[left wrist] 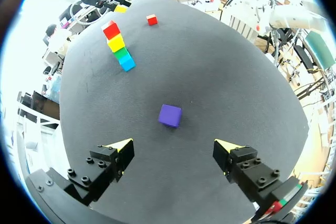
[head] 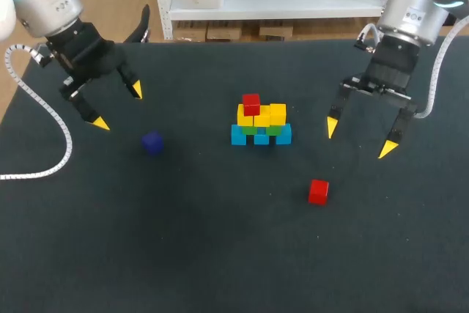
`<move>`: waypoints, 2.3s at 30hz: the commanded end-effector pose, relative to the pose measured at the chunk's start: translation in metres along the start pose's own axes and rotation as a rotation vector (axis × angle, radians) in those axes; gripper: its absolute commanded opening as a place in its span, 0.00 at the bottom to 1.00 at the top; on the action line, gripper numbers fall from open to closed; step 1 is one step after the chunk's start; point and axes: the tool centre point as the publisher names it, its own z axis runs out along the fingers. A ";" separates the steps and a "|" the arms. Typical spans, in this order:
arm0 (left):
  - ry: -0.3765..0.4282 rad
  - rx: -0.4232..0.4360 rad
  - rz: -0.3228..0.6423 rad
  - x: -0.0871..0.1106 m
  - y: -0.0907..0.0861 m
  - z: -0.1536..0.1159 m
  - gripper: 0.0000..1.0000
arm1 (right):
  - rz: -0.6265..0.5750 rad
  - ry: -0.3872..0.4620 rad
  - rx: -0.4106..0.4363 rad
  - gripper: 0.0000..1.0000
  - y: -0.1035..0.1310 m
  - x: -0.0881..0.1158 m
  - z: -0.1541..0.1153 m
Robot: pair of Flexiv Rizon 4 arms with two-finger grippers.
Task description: Place the blue cubes, place green cubes on the blue cubes, place the yellow cubes on the green cubes, then place the red cubes on the yellow cubes, and place purple cube on the red cubes.
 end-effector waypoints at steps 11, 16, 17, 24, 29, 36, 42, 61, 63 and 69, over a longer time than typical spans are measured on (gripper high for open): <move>0.001 -0.006 0.003 0.000 -0.003 0.000 1.00 | -0.063 -0.034 -0.007 1.00 0.000 -0.024 0.051; 0.001 -0.006 0.003 0.000 -0.003 0.000 1.00 | -0.094 -0.036 -0.019 1.00 -0.004 -0.025 0.061; 0.001 -0.006 0.003 0.000 -0.003 0.000 1.00 | -0.103 -0.033 -0.021 1.00 -0.005 -0.026 0.062; 0.001 -0.006 0.003 0.000 -0.003 0.000 1.00 | -0.153 -0.008 -0.053 1.00 -0.012 -0.019 0.070; 0.001 -0.006 0.003 0.000 -0.003 0.000 1.00 | -0.168 -0.009 -0.063 1.00 -0.017 -0.009 0.072; 0.001 -0.006 0.003 0.000 -0.003 0.000 1.00 | -0.181 -0.015 -0.075 0.78 -0.022 -0.002 0.072; 0.001 -0.006 0.003 0.000 -0.003 0.000 1.00 | -0.157 -0.028 -0.095 0.81 -0.027 -0.004 0.069; 0.001 -0.006 0.003 0.000 -0.003 0.000 1.00 | -0.088 -0.036 -0.146 0.75 -0.031 -0.008 0.073; 0.001 -0.006 0.003 0.000 -0.003 0.000 1.00 | -0.077 -0.034 -0.141 0.69 -0.031 -0.008 0.074; 0.001 -0.006 0.003 0.000 -0.003 0.000 1.00 | -0.064 -0.030 -0.138 0.70 -0.029 -0.007 0.077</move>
